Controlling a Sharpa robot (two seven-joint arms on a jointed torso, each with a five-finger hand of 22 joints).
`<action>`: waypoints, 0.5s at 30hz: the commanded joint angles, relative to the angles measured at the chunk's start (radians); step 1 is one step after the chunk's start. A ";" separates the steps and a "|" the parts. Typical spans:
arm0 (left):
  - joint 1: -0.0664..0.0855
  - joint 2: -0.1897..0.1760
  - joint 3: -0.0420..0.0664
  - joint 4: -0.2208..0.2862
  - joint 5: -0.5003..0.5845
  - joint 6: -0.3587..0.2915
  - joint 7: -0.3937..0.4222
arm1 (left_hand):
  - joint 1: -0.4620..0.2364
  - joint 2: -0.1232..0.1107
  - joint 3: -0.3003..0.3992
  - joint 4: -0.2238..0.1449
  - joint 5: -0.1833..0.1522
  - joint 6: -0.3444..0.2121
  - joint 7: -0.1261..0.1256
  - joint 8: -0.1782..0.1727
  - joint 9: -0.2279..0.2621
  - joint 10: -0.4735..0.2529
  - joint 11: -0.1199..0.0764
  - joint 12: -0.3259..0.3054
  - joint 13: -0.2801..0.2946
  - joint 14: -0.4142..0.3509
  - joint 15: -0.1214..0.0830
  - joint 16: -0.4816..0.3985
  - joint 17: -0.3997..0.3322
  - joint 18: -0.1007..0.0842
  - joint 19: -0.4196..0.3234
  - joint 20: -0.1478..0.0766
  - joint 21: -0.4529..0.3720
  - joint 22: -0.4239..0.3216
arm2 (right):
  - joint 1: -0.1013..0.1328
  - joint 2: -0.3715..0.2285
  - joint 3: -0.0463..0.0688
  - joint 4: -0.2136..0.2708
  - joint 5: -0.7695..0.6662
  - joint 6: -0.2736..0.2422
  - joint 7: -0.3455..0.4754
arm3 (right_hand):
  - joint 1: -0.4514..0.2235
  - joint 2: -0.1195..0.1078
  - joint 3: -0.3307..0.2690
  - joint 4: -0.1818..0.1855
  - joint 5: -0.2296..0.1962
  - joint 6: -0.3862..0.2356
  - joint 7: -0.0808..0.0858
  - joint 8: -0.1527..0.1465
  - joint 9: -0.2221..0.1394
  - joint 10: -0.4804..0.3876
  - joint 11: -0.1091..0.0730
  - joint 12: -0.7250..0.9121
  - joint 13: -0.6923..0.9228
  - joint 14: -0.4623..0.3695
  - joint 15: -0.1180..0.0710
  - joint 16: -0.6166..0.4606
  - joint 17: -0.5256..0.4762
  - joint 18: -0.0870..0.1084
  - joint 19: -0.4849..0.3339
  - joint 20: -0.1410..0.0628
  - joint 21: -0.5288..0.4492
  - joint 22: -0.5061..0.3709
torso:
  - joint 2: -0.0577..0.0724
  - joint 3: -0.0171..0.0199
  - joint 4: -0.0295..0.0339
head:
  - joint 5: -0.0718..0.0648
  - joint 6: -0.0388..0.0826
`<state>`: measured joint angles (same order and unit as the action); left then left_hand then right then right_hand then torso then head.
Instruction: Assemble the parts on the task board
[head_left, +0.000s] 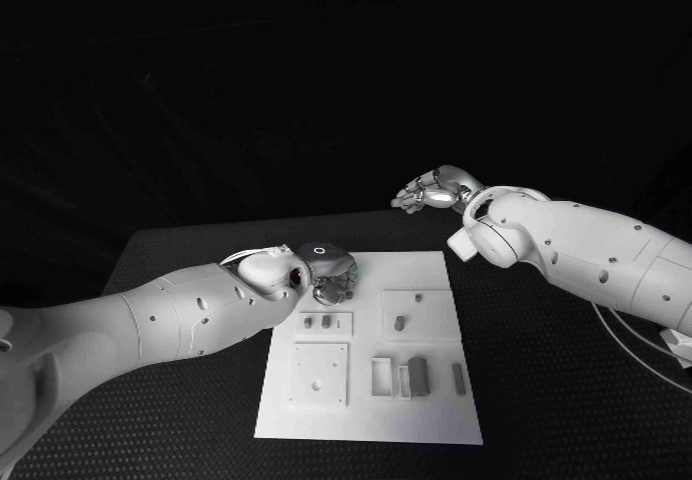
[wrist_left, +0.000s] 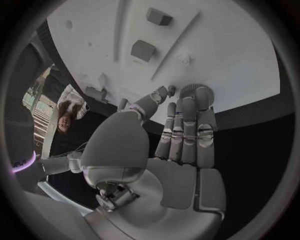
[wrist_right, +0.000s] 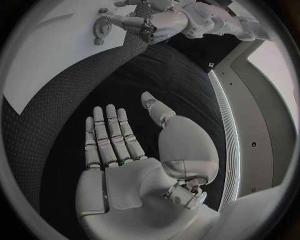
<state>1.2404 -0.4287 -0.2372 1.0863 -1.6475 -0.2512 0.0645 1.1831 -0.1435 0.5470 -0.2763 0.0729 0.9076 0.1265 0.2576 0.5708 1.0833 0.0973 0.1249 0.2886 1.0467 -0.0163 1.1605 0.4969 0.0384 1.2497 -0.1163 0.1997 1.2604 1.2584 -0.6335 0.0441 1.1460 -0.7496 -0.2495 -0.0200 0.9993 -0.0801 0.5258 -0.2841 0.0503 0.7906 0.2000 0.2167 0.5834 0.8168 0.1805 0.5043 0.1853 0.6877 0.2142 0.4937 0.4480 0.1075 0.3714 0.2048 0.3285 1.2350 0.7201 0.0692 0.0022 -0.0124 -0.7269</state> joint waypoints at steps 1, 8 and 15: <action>-0.005 0.006 0.000 -0.005 -0.017 0.021 -0.022 | 0.003 0.002 -0.008 -0.001 -0.001 0.008 -0.001 -0.005 -0.004 0.010 -0.004 -0.009 -0.001 0.013 -0.002 0.027 0.015 0.042 0.016 -0.003 0.018 0.024 | 0.000 0.002 0.000 0.003 -0.003 0.010 0.010 | -0.003 0.009 0.004 0.003 -0.003 -0.007 0.009 0.003 -0.002 -0.004 0.003 0.005 -0.002 -0.007 -0.002 -0.003 -0.001 -0.011 -0.006 -0.001 0.001 0.001 | 0.000 0.0002 -0.0006 | -0.001 0.000; -0.021 0.018 0.001 -0.032 -0.024 -0.029 -0.028 | 0.009 0.002 -0.012 0.001 -0.001 -0.001 -0.002 -0.015 -0.015 0.015 -0.011 -0.022 -0.003 0.063 -0.010 0.107 0.052 0.068 0.078 -0.012 0.081 0.075 | 0.000 0.002 0.000 0.007 -0.003 0.010 0.010 | -0.003 0.009 0.004 0.003 -0.003 -0.007 0.009 0.004 -0.002 -0.004 0.003 0.005 -0.002 -0.007 -0.002 -0.003 -0.001 -0.011 -0.006 -0.001 0.001 0.001 | 0.001 0.0003 -0.0008 | -0.003 -0.002; -0.032 0.022 0.001 -0.035 -0.028 -0.036 -0.028 | 0.013 -0.008 -0.006 0.005 0.000 -0.032 -0.001 -0.032 -0.032 -0.023 -0.009 -0.051 -0.016 0.091 -0.009 0.139 0.061 0.085 0.104 -0.011 0.120 0.075 | 0.000 0.002 0.000 0.009 -0.003 0.010 0.010 | -0.004 0.009 0.004 0.004 -0.003 -0.007 0.009 0.004 -0.002 -0.004 0.003 0.006 -0.003 -0.007 -0.002 -0.002 -0.002 -0.011 -0.005 -0.001 0.001 0.001 | 0.000 0.0012 -0.0011 | -0.006 -0.005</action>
<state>1.2158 -0.4097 -0.2325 1.0519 -1.6591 -0.2835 0.0468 1.1890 -0.1494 0.5412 -0.2760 0.0728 0.8804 0.1249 0.2317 0.5401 1.0810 0.0712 0.0764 0.2764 1.1296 -0.0254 1.2943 0.5571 0.0393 1.3461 -0.1264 0.3173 1.3081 1.2584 -0.6318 0.0441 1.1537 -0.7496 -0.2489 -0.0198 0.9993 -0.0800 0.5259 -0.2841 0.0503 0.7906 0.2000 0.2167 0.5834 0.8168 0.1805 0.5043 0.1836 0.6877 0.2142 0.4937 0.4481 0.1075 0.3714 0.2048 0.3285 1.2349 0.7207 0.0699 0.0011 -0.0171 -0.7299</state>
